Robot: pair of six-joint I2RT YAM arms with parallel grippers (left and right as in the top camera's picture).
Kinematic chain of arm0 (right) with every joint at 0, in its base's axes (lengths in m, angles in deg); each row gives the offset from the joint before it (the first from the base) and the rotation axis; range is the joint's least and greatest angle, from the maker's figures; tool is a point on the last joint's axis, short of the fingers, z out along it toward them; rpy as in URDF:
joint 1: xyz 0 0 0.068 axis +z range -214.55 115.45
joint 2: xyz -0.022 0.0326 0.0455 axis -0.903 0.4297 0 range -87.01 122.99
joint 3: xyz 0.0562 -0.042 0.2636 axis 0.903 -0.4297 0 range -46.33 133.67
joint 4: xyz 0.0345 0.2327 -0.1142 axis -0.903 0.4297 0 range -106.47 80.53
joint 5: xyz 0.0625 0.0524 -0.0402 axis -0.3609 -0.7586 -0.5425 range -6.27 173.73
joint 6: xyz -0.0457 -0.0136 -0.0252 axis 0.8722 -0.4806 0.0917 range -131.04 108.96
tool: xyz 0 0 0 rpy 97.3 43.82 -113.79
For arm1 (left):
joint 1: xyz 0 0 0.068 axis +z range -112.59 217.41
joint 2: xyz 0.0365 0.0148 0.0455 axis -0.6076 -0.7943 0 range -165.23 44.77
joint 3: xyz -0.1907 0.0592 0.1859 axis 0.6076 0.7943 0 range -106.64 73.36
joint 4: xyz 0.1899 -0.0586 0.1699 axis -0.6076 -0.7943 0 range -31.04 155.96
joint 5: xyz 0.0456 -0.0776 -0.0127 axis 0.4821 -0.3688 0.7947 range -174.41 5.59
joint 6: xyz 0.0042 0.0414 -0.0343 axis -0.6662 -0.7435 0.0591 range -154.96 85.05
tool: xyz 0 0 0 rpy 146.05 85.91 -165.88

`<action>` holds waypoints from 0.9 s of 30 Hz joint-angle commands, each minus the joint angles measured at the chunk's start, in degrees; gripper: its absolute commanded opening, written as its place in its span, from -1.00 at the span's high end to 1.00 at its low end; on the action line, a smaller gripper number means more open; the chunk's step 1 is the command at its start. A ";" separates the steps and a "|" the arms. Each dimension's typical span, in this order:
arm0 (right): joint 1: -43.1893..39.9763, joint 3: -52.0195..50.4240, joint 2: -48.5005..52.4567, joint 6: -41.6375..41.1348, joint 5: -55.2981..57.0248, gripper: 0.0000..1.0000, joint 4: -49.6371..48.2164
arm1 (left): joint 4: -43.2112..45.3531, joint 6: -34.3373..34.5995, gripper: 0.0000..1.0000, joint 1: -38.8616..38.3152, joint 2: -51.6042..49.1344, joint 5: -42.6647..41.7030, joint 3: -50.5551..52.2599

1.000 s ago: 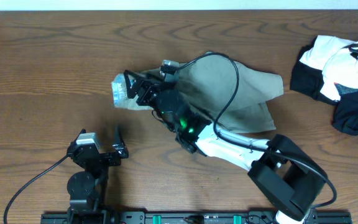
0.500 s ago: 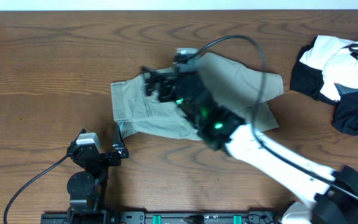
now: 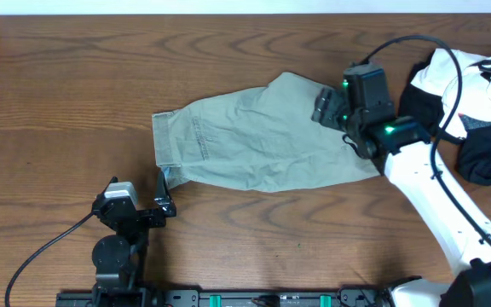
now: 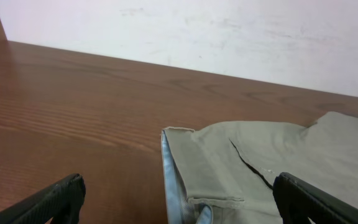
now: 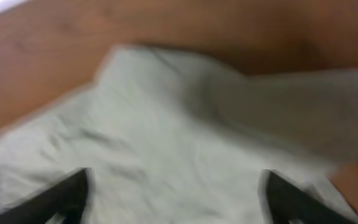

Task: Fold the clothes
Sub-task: 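Release the trousers and raise the right gripper back toward the pile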

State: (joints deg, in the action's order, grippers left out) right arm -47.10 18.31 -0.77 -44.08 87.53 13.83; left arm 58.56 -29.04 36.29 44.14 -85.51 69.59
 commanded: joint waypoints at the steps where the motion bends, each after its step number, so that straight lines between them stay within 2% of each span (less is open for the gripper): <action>1: -1.97 0.07 1.60 1.62 -1.73 -0.99 2.80 | -0.61 -0.55 -0.96 0.35 0.39 0.26 1.68; 7: -6.36 0.07 1.57 -9.22 4.44 -0.99 10.05 | -0.61 -0.55 -0.96 0.35 0.39 0.28 1.68; 16: -14.53 0.07 1.57 -11.02 2.21 -0.98 17.68 | -0.57 -0.13 -0.96 0.35 0.39 -0.11 1.68; 20: -15.96 0.07 1.57 -9.51 0.98 -0.99 19.65 | 0.28 10.95 -0.96 0.35 0.39 -10.36 1.68; 23: -15.98 0.07 1.57 -6.69 -0.33 -0.99 18.49 | 0.52 22.58 -0.96 0.33 0.28 -20.50 1.66; 27: -15.98 0.07 1.60 -5.07 -0.79 -0.99 15.47 | 0.74 32.39 -0.96 0.35 -0.42 -31.19 1.66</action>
State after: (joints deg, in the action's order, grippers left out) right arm -62.82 18.23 0.74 -51.75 87.70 30.40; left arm 59.85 -8.39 36.35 44.10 -104.46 69.78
